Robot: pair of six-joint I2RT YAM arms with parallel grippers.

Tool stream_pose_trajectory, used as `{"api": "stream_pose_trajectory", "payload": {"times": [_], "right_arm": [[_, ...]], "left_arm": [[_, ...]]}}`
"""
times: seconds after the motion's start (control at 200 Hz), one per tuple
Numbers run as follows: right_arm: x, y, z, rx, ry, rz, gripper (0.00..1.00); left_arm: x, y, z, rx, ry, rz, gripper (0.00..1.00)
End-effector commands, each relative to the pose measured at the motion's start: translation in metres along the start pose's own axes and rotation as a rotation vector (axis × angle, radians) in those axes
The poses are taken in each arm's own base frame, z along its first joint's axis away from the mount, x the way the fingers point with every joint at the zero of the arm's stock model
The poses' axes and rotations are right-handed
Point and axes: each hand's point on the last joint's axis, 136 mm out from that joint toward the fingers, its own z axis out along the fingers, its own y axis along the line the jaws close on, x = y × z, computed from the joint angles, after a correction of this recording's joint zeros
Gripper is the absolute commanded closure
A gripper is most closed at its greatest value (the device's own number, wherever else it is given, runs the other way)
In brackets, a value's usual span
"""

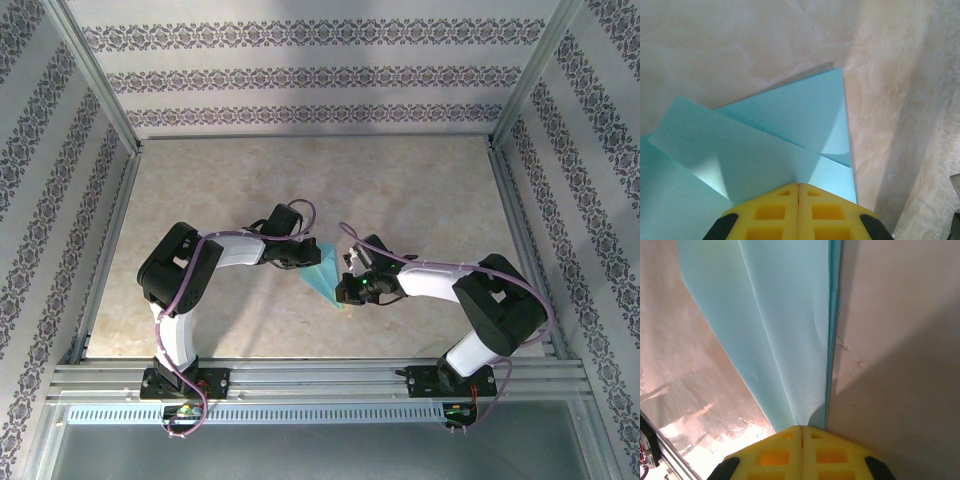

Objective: Fold a paper plane with a square sheet of paper (fold left side to right side)
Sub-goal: Fourth fold the wing at the center of the table, then turn over the paper at the center of the table.

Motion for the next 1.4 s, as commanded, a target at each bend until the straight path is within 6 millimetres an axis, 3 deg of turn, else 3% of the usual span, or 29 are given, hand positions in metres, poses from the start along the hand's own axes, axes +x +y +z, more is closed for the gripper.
{"api": "stream_pose_trajectory", "payload": {"times": [0.0,0.415,0.59,0.7,0.849,1.019,1.219,1.394], "right_arm": [[0.034,-0.019,0.0,0.062,0.103,0.034,1.0],[0.046,-0.018,-0.007,0.049,0.119,0.031,1.0],[0.03,-0.003,-0.022,-0.004,0.053,0.015,0.99],[0.011,0.007,-0.04,-0.052,-0.017,-0.003,0.9],[-0.018,0.011,-0.058,-0.095,-0.107,-0.053,0.67],[-0.051,0.019,-0.069,-0.14,-0.207,-0.145,0.47],[-0.076,0.034,-0.059,-0.227,-0.213,-0.28,0.46],[-0.088,0.039,-0.042,-0.274,-0.172,-0.344,0.52]], "left_arm": [[0.022,0.037,0.011,-0.144,0.064,-0.044,1.0],[0.017,0.031,0.01,-0.133,0.057,-0.035,1.0],[0.01,0.017,0.005,-0.091,0.037,-0.018,0.99],[-0.004,-0.006,-0.004,-0.027,0.004,0.012,0.92],[-0.027,-0.041,-0.03,0.033,-0.068,0.086,0.85],[-0.046,-0.046,-0.076,-0.017,-0.198,0.134,0.77],[-0.044,-0.035,-0.121,-0.088,-0.33,0.167,0.64],[-0.035,-0.024,-0.143,-0.105,-0.406,0.161,0.46]]}}
